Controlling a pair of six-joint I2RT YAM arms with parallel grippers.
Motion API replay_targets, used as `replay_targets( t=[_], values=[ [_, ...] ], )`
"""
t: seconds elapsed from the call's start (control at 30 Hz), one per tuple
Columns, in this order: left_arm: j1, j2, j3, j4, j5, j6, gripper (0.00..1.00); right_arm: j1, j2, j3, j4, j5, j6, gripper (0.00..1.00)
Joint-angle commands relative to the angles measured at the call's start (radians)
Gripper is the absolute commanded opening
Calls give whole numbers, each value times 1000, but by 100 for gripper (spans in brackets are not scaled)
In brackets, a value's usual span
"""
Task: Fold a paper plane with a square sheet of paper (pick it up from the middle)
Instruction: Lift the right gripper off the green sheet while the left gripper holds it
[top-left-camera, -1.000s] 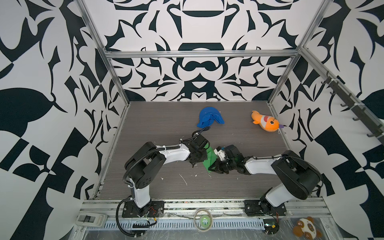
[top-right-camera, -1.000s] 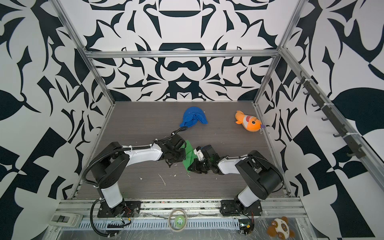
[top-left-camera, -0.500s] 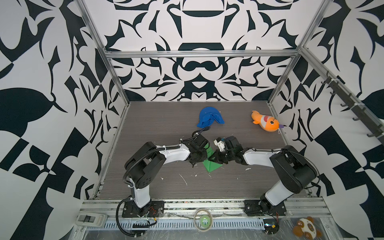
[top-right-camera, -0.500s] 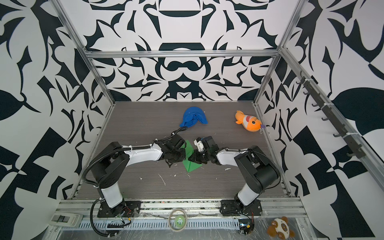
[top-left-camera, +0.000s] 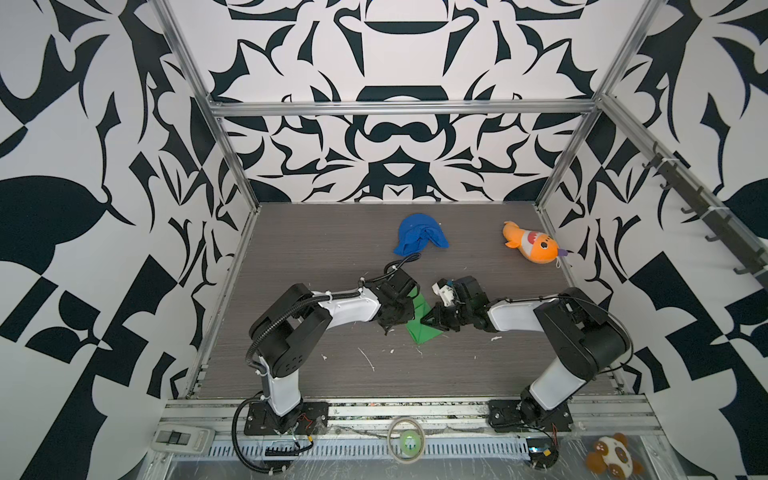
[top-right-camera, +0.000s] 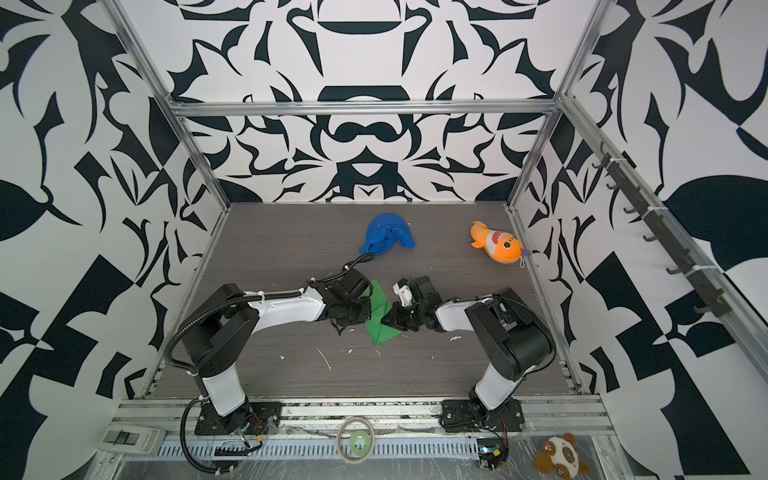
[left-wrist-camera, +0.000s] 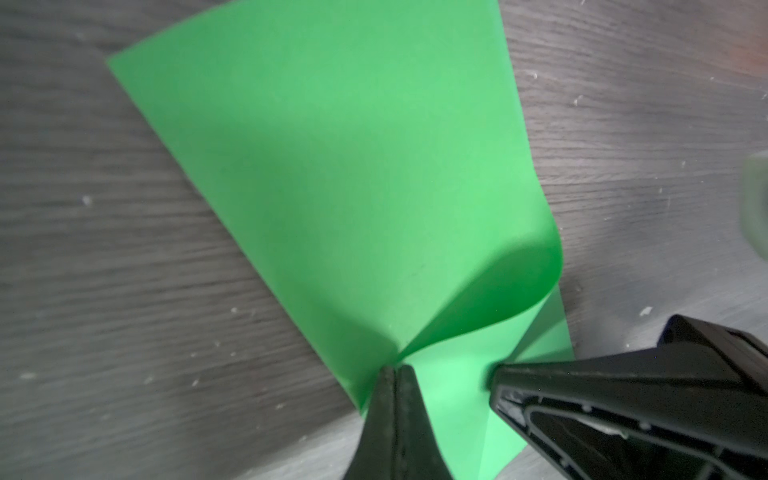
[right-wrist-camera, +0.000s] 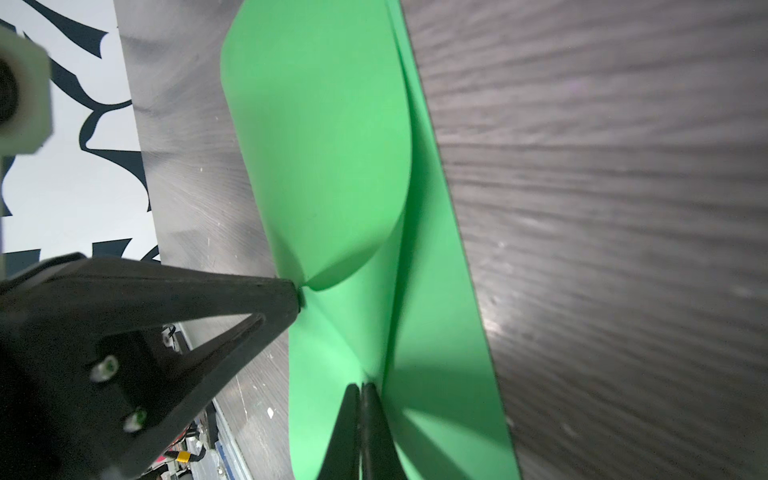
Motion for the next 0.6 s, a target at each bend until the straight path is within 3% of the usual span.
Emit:
replay_targets(
  t=[0.0,0.17,0.57],
  values=[
    [-1,39,-14,-73,-34,2,0,-3,-18,-18,-20,32,7,6],
    [-1,40,-12,-73,-31,6,0,-3,-95,36,-29,0,-15,6],
    [0,39,-10,-76,-31,8,0,-51,64,129,-30,-19,-51,6]
  ],
)
